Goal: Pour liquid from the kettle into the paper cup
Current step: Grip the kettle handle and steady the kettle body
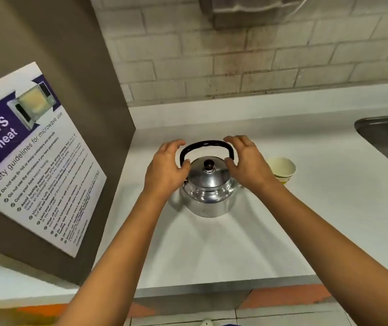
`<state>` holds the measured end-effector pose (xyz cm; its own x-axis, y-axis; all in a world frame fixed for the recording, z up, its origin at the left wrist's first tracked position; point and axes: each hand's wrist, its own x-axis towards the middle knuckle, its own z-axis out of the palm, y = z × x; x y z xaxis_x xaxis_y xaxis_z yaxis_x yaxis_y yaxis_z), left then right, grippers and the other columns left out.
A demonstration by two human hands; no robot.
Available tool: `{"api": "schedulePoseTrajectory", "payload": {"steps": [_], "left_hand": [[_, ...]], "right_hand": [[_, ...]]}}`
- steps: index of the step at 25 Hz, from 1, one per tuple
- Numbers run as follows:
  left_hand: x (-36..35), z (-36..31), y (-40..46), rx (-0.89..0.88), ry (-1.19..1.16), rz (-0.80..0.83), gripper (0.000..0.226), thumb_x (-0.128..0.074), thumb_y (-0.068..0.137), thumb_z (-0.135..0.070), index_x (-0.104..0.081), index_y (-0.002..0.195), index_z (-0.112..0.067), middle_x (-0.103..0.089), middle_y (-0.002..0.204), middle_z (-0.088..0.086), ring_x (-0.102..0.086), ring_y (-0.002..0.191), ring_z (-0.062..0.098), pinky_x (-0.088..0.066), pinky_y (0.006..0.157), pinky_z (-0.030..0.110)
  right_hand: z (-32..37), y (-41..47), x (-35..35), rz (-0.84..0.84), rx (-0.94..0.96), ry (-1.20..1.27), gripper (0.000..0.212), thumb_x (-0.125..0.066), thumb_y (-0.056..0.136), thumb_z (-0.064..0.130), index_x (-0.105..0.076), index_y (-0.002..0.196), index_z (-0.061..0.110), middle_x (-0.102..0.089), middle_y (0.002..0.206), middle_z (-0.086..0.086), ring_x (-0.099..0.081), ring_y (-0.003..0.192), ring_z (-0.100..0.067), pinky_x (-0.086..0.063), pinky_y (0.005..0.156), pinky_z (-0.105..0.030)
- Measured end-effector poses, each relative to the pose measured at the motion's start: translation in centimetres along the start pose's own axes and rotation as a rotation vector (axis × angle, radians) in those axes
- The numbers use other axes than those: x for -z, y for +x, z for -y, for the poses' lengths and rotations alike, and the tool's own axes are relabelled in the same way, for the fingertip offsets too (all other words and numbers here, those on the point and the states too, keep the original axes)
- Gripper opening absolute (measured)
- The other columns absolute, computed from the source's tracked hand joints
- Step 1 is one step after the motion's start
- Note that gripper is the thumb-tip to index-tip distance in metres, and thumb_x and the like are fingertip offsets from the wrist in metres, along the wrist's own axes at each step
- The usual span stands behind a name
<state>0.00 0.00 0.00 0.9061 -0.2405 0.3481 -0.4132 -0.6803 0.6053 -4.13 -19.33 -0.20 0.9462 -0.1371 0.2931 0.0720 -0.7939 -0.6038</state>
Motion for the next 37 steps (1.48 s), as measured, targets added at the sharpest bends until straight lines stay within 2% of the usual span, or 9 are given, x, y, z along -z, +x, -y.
{"api": "schedulePoseTrajectory", "payload": {"steps": [6, 9, 12, 16, 22, 25, 28, 31, 37], "left_hand": [[-1.8, 0.2, 3.3, -0.044, 0.005, 0.129, 0.039, -0.062, 0.081, -0.022, -0.056, 0.120, -0.020, -0.062, 0.117, 0.005, -0.059, 0.100, 0.023, -0.051, 0.083, 0.033], [-2.7, -0.5, 4.7, -0.016, -0.013, 0.182, 0.023, -0.061, 0.081, -0.025, -0.062, 0.103, -0.019, -0.068, 0.095, 0.003, -0.061, 0.077, 0.021, -0.051, 0.067, 0.030], [-3.2, -1.3, 5.5, 0.034, 0.034, 0.204, 0.007, -0.060, 0.077, -0.026, -0.061, 0.077, -0.020, -0.060, 0.067, -0.002, -0.056, 0.064, 0.023, -0.040, 0.051, 0.024], [-3.7, -2.1, 5.8, 0.129, 0.043, 0.207, 0.029, -0.063, 0.071, -0.027, -0.046, 0.048, -0.025, -0.046, 0.047, -0.007, -0.046, 0.047, 0.015, -0.029, 0.042, 0.021], [-2.7, -3.2, 6.4, 0.255, -0.023, 0.156, 0.027, -0.069, 0.061, -0.029, -0.054, 0.038, -0.024, -0.045, 0.033, -0.006, -0.043, 0.040, 0.012, -0.030, 0.042, 0.019], [-1.3, -4.5, 7.0, 0.242, -0.038, 0.105, 0.022, -0.068, 0.056, -0.030, -0.056, 0.038, -0.028, -0.045, 0.030, -0.009, -0.043, 0.039, 0.009, -0.028, 0.042, 0.018], [-0.7, -5.2, 7.2, 0.231, -0.018, 0.079, 0.025, -0.070, 0.056, -0.027, -0.053, 0.039, -0.023, -0.047, 0.038, -0.009, -0.045, 0.041, 0.010, -0.031, 0.043, 0.018], [-0.6, -5.5, 7.0, 0.237, -0.012, 0.060, 0.027, -0.070, 0.058, -0.025, -0.052, 0.039, -0.020, -0.048, 0.040, -0.007, -0.046, 0.043, 0.012, -0.033, 0.045, 0.018], [-0.6, -6.6, 7.2, 0.225, -0.026, 0.026, 0.026, -0.069, 0.059, -0.024, -0.052, 0.040, -0.020, -0.049, 0.042, -0.005, -0.048, 0.045, 0.016, -0.037, 0.047, 0.019]], "right_hand": [[0.0, 2.3, -1.7, 0.015, -0.025, -0.001, 0.045, -0.052, 0.084, 0.004, -0.047, 0.127, 0.016, -0.053, 0.128, -0.011, -0.054, 0.112, -0.029, -0.045, 0.095, -0.035], [-0.1, 3.0, -1.6, 0.013, -0.002, 0.001, 0.037, -0.051, 0.085, 0.004, -0.053, 0.121, 0.012, -0.059, 0.118, -0.013, -0.059, 0.100, -0.029, -0.045, 0.084, -0.030], [-0.3, 3.5, -1.4, 0.040, 0.016, 0.020, 0.030, -0.051, 0.085, 0.005, -0.057, 0.114, 0.010, -0.062, 0.109, -0.014, -0.059, 0.092, -0.028, -0.044, 0.078, -0.028], [-0.4, 3.5, -0.9, 0.081, 0.035, 0.041, 0.029, -0.052, 0.085, 0.004, -0.059, 0.112, 0.011, -0.062, 0.105, -0.013, -0.059, 0.090, -0.028, -0.045, 0.078, -0.030], [0.5, 3.0, 0.1, 0.022, 0.039, 0.146, 0.030, -0.054, 0.083, 0.005, -0.061, 0.111, 0.014, -0.064, 0.105, -0.010, -0.059, 0.091, -0.023, -0.043, 0.078, -0.023], [1.4, 2.4, 0.8, -0.129, 0.028, 0.258, 0.037, -0.057, 0.081, 0.004, -0.058, 0.117, 0.011, -0.063, 0.117, -0.010, -0.058, 0.102, -0.022, -0.039, 0.083, -0.012], [1.5, 0.9, 0.5, -0.083, -0.004, 0.256, 0.059, -0.060, 0.079, 0.006, -0.039, 0.135, 0.009, -0.048, 0.137, -0.012, -0.046, 0.124, -0.022, -0.031, 0.097, -0.015], [0.8, -1.0, -0.2, -0.064, -0.049, 0.258, 0.071, -0.060, 0.080, 0.010, -0.024, 0.141, 0.010, -0.034, 0.147, -0.013, -0.032, 0.134, -0.024, -0.018, 0.101, -0.010], [-0.3, -5.3, -3.0, -0.062, -0.156, 0.279, 0.072, -0.060, 0.083, 0.025, -0.022, 0.141, 0.010, -0.022, 0.147, -0.018, -0.025, 0.135, -0.032, -0.024, 0.111, -0.033]]}}
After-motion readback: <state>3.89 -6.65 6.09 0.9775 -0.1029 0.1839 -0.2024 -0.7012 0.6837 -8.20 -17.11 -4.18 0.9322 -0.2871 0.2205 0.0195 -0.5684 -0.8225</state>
